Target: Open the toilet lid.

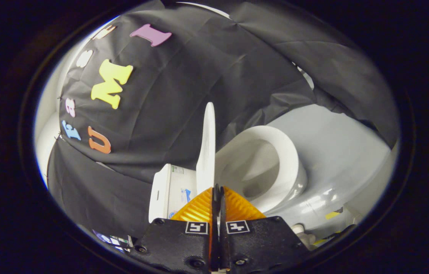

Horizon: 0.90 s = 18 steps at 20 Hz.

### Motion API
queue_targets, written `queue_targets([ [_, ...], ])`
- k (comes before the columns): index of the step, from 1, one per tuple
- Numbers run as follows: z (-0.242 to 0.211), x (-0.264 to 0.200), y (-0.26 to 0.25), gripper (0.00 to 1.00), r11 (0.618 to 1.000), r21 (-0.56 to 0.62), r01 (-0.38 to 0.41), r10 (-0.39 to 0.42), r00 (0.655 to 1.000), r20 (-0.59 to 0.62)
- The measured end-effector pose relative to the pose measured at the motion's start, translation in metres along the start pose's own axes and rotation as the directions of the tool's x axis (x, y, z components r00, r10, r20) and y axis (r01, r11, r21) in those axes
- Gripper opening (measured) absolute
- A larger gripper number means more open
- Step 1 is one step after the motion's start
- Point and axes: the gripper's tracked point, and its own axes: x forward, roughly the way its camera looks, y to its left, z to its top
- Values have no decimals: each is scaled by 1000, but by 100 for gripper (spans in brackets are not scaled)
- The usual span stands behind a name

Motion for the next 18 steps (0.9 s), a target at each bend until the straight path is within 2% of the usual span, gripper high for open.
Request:
queue_targets([
  [10,-6,-7,39,6,998,-65,19,-18,1000,17],
  [18,-12,-10,84,9,973,-222,58,-55,998,20],
])
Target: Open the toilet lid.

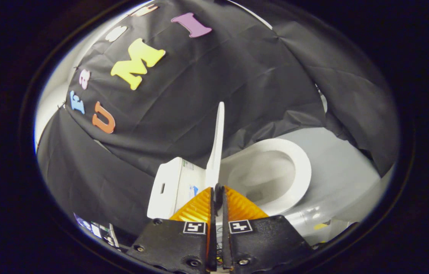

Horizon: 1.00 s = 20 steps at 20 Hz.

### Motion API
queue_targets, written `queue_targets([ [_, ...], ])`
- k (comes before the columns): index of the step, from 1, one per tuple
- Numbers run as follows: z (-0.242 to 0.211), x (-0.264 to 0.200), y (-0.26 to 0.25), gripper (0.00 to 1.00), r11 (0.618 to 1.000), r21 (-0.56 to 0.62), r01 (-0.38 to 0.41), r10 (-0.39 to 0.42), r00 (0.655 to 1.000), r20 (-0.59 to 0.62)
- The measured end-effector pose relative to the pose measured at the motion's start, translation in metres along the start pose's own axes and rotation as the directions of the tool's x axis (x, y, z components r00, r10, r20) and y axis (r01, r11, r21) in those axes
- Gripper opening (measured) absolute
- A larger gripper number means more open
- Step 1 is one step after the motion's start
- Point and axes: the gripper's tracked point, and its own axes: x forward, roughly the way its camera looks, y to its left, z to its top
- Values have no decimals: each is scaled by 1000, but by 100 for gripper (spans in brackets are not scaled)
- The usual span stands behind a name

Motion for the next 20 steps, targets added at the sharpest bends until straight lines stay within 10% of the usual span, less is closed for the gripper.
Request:
queue_targets([
  [20,-6,6,110,9,956,-279,92,-86,996,34],
])
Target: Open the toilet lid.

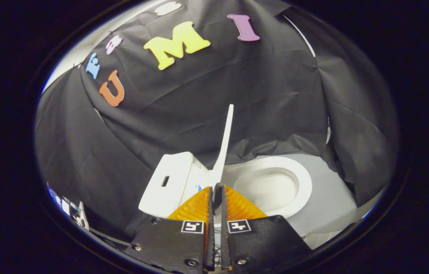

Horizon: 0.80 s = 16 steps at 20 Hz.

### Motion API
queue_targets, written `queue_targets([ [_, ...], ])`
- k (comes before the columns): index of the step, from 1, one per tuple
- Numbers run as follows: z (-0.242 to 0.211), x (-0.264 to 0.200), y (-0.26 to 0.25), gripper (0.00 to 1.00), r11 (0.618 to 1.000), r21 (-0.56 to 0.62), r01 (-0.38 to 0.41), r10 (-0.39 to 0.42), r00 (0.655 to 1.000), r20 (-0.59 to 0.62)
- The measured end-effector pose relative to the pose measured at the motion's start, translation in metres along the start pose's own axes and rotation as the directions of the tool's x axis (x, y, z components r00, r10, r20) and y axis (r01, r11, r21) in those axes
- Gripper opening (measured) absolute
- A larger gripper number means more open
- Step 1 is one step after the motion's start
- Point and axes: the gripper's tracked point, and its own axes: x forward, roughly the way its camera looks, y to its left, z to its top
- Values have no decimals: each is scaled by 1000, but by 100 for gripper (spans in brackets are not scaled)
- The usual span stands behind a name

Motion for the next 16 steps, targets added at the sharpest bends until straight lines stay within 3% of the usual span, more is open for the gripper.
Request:
queue_targets([
  [16,1,12,91,10,988,-151,-13,14,1000,10],
])
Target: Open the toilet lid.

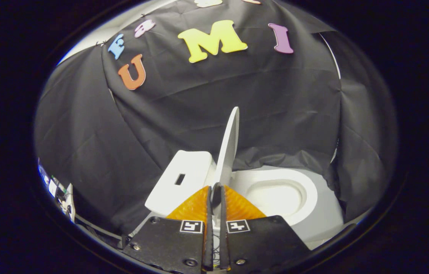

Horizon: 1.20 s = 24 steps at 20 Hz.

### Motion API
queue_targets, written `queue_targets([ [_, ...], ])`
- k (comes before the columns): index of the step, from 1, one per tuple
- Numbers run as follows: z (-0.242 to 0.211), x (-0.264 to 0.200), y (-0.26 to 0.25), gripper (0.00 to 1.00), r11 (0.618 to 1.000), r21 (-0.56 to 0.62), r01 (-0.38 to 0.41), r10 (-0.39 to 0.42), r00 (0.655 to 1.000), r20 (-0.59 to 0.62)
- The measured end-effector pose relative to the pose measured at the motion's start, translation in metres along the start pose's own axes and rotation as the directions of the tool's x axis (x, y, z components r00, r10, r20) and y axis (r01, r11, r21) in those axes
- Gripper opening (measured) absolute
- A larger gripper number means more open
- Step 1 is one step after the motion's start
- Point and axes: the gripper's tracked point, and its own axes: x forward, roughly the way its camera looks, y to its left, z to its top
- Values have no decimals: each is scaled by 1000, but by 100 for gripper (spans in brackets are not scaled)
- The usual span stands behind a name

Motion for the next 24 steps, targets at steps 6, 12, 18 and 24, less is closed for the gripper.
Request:
queue_targets([
  [6,0,14,49,10,997,-74,-26,26,1000,-6],
  [12,-9,28,97,10,990,-130,-58,56,998,-15],
  [18,-19,49,136,10,984,-151,-89,88,996,-17],
  [24,-28,69,168,10,977,-197,-85,83,996,-19],
])
